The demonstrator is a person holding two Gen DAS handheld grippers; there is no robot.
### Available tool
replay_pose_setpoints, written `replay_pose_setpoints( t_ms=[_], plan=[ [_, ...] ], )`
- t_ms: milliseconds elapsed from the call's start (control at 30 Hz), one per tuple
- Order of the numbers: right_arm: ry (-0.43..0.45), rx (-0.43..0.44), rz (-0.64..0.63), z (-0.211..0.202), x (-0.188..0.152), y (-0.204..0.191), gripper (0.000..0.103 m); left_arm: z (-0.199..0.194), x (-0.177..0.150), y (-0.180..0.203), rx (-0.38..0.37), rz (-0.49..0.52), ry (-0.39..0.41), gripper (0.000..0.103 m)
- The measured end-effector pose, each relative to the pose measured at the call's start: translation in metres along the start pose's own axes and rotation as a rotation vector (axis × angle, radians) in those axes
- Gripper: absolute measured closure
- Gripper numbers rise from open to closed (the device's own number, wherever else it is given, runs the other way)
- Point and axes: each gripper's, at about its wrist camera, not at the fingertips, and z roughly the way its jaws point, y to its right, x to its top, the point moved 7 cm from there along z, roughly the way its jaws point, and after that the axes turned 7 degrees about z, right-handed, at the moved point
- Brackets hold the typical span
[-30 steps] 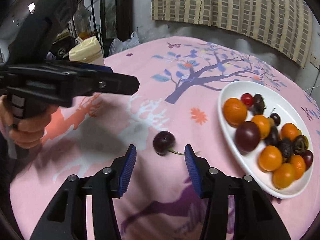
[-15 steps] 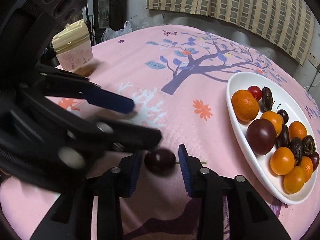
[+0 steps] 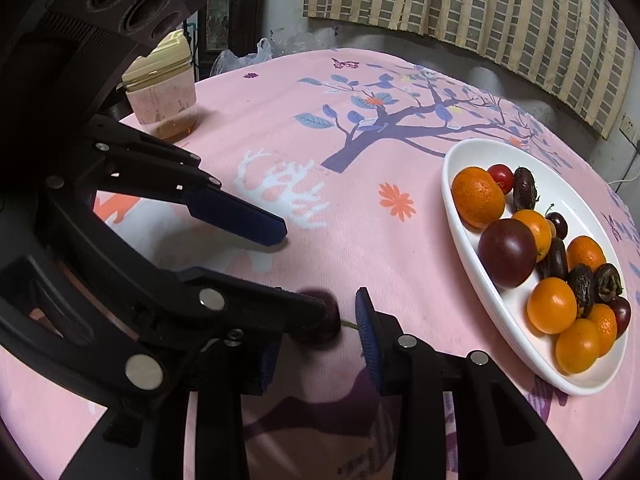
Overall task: Organize fruits
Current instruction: 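Grasp the last dark cherry with the left tool beside the right tool, then place the dark cherry on the white plate with the left tool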
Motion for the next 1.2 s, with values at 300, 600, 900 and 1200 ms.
replay_pose_setpoints(
  t_ms=[300,600,900,1200],
  plan=[
    [0.003,0.006,-0.021,-0.008,-0.010,0.001,0.068,0.001,-0.002,0.014,-0.039,0.033,0.000,0.059],
    [0.006,0.004,-0.042,-0.009,-0.011,-0.003,0.074,0.006,-0.002,0.014,-0.100,-0.014,-0.006,0.067],
    [0.040,-0.017,-0.066,-0.017,-0.007,-0.007,0.076,0.003,-0.001,0.007,-0.189,-0.101,0.001,0.067],
    [0.192,-0.107,-0.002,-0.060,0.024,0.031,0.076,-0.010,0.067,0.034,-0.169,0.009,0.066,0.068]
  ],
)
